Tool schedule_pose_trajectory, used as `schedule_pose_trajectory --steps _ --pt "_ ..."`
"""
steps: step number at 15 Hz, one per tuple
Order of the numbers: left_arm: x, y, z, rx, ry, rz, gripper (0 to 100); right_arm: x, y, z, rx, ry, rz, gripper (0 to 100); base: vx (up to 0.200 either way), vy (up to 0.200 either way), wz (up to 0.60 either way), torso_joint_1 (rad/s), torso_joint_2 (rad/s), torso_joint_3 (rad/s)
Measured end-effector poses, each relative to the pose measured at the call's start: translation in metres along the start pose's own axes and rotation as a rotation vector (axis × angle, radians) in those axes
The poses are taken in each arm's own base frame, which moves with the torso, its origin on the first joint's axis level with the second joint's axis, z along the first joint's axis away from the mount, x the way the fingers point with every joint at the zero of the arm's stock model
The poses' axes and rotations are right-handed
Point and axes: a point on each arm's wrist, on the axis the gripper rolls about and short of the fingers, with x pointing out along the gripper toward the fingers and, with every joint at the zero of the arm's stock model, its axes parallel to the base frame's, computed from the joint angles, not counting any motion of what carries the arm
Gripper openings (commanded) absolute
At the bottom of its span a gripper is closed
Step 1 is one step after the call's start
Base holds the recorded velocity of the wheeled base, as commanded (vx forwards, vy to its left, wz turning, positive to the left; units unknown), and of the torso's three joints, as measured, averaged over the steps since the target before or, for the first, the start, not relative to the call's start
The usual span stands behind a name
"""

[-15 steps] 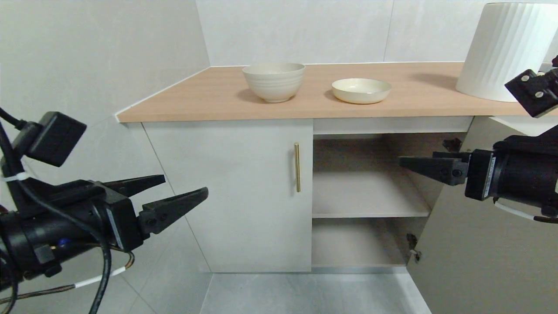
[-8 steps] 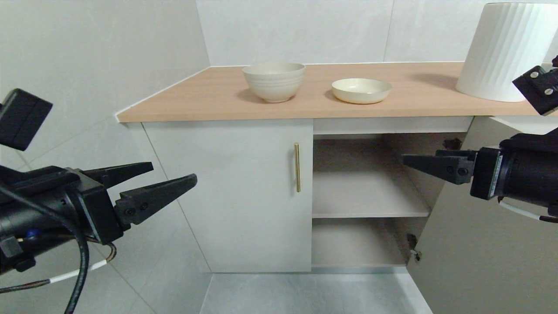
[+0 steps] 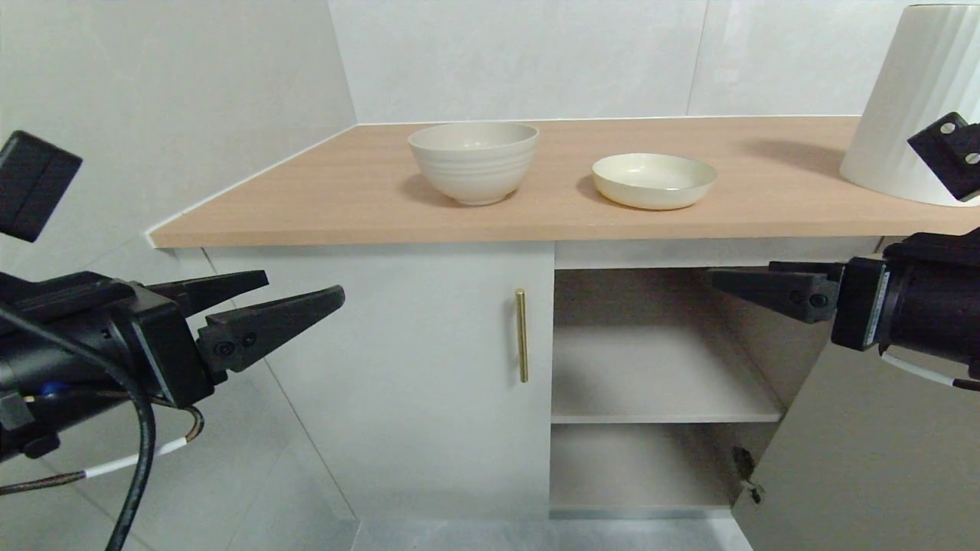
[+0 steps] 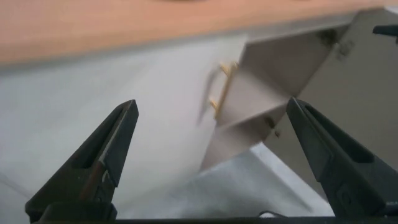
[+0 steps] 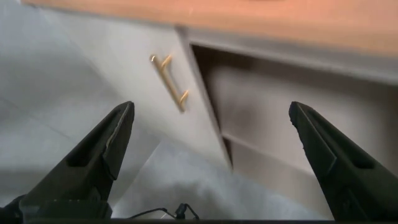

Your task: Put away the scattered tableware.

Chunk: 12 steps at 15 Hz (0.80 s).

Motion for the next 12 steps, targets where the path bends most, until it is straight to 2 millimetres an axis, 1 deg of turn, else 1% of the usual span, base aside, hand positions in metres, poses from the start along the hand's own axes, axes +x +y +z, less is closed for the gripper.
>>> schedule_pose_trajectory --steps 3,6,10,12 --pt "-0.001 0.000 0.002 -0.002 -0.007 -0.003 100 -0.009 0.001 0.003 -0.004 -0.028 0.012 100 0.200 0.000 0.00 0.002 0.00 0.001" --pt "-0.002 -0.001 0.003 -0.001 -0.017 -0.004 100 -0.018 0.002 0.005 -0.014 -0.049 0.015 100 0.000 0.000 0.00 0.000 0.00 0.000" --pt "-0.008 -0.002 0.007 0.002 -0.038 -0.008 100 -0.023 0.002 0.001 -0.067 -0.049 0.016 100 0.000 0.000 0.00 0.000 0.00 0.000" --pt "-0.010 -0.003 0.008 0.003 -0.040 -0.009 100 -0.031 0.004 0.003 -0.088 -0.064 0.048 100 0.000 0.000 0.00 0.039 -0.21 -0.166"
